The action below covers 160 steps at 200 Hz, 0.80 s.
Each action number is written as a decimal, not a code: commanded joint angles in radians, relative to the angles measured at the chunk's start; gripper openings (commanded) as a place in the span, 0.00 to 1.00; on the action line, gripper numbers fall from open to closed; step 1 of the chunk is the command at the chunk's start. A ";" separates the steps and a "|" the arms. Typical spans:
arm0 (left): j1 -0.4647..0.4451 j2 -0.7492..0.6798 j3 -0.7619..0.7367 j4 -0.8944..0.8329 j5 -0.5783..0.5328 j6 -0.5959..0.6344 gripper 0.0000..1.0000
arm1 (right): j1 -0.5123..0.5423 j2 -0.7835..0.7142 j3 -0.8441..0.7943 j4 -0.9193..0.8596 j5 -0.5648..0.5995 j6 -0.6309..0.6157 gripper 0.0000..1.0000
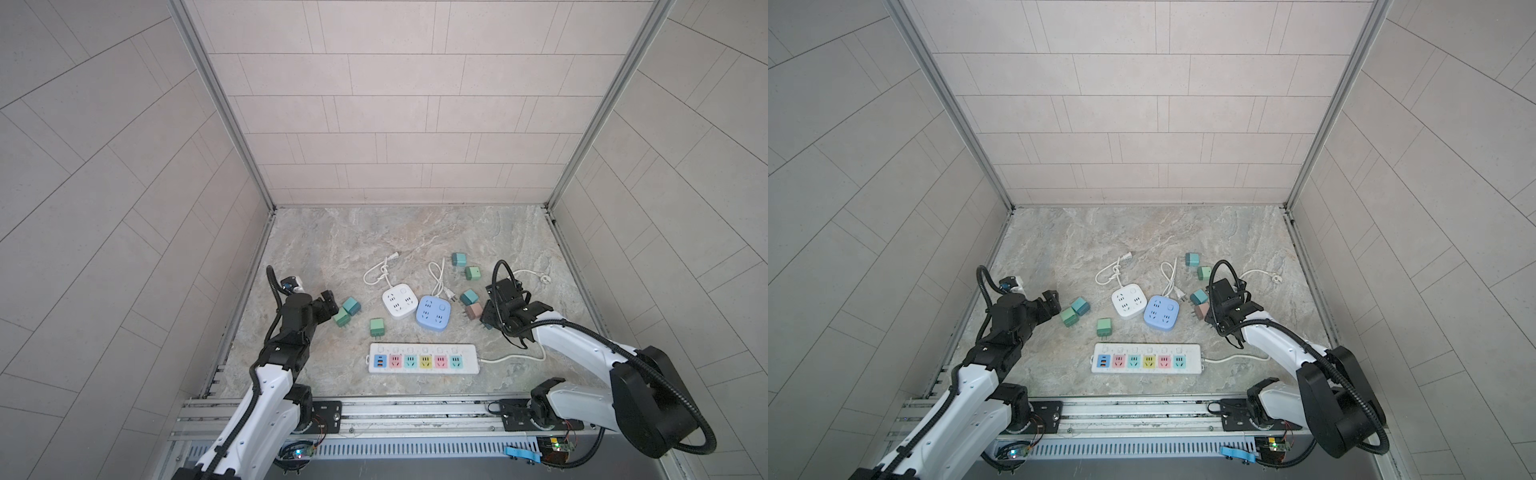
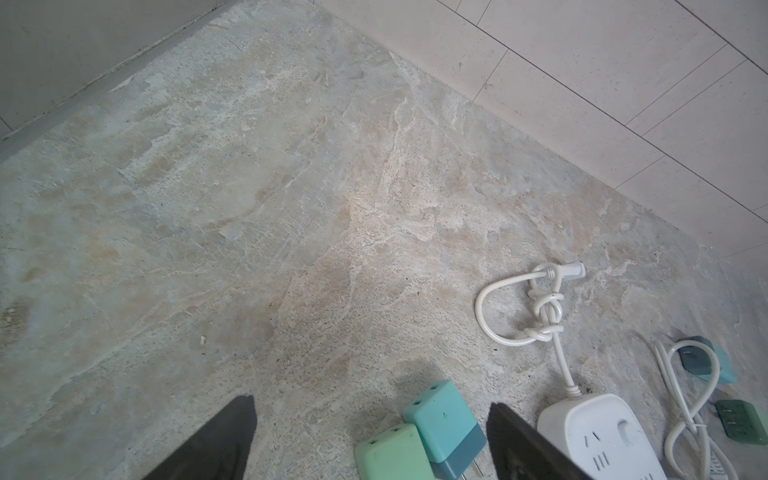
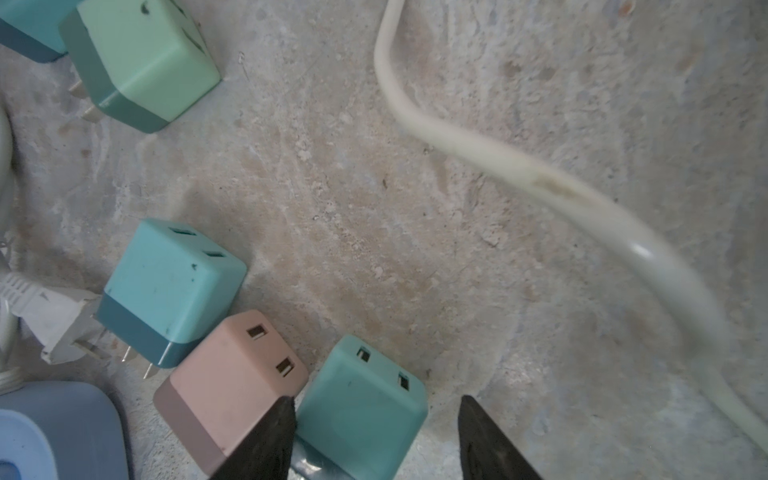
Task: Insert the plug
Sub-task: 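Lower the right gripper onto the teal plug adapter and close it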
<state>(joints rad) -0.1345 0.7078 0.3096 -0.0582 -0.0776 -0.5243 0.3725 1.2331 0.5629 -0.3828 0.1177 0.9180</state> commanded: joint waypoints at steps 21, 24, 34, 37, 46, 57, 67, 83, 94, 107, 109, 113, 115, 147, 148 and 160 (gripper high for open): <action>-0.008 0.001 0.009 0.015 -0.008 -0.009 0.93 | 0.033 0.047 0.029 0.005 0.027 0.016 0.65; -0.008 0.002 0.010 0.015 -0.010 -0.009 0.94 | 0.035 0.050 0.029 0.004 0.029 0.016 0.65; -0.009 0.002 0.011 0.016 -0.010 -0.009 0.93 | 0.040 0.057 0.029 0.004 0.031 0.019 0.65; -0.010 0.002 0.010 0.017 -0.010 -0.009 0.93 | 0.041 0.058 0.029 0.004 0.032 0.021 0.64; -0.010 0.004 0.011 0.015 -0.009 -0.009 0.93 | 0.045 0.061 0.029 0.004 0.035 0.022 0.64; -0.009 0.005 0.010 0.017 -0.008 -0.008 0.93 | 0.052 0.062 0.025 0.002 0.042 0.025 0.64; -0.010 0.005 0.010 0.017 -0.010 -0.009 0.93 | 0.054 0.062 0.022 -0.001 0.047 0.028 0.64; -0.010 0.007 0.012 0.017 -0.010 -0.008 0.93 | 0.057 0.059 0.011 -0.001 0.054 0.032 0.64; -0.010 0.007 0.012 0.017 -0.009 -0.008 0.93 | 0.056 0.058 0.006 -0.004 0.062 0.034 0.64; -0.011 0.007 0.012 0.018 -0.010 -0.008 0.93 | 0.056 0.056 0.002 -0.010 0.074 0.038 0.65; -0.010 0.006 0.013 0.017 -0.010 -0.008 0.93 | 0.057 0.057 0.002 -0.011 0.075 0.039 0.65; -0.010 0.006 0.011 0.018 -0.010 -0.008 0.93 | 0.056 0.057 0.002 -0.011 0.077 0.037 0.65; -0.011 0.006 0.012 0.017 -0.010 -0.008 0.93 | 0.057 0.058 0.003 -0.011 0.076 0.037 0.65; -0.011 0.007 0.012 0.018 -0.010 -0.008 0.93 | 0.056 0.087 0.000 0.008 0.062 0.039 0.62; -0.011 0.007 0.012 0.018 -0.010 -0.007 0.93 | 0.057 0.087 -0.001 0.008 0.061 0.040 0.62; -0.011 0.007 0.011 0.018 -0.009 -0.006 0.93 | 0.057 0.101 -0.001 0.015 0.057 0.045 0.61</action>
<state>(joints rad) -0.1402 0.7143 0.3096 -0.0570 -0.0780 -0.5243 0.4255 1.3079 0.5728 -0.3660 0.1585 0.9340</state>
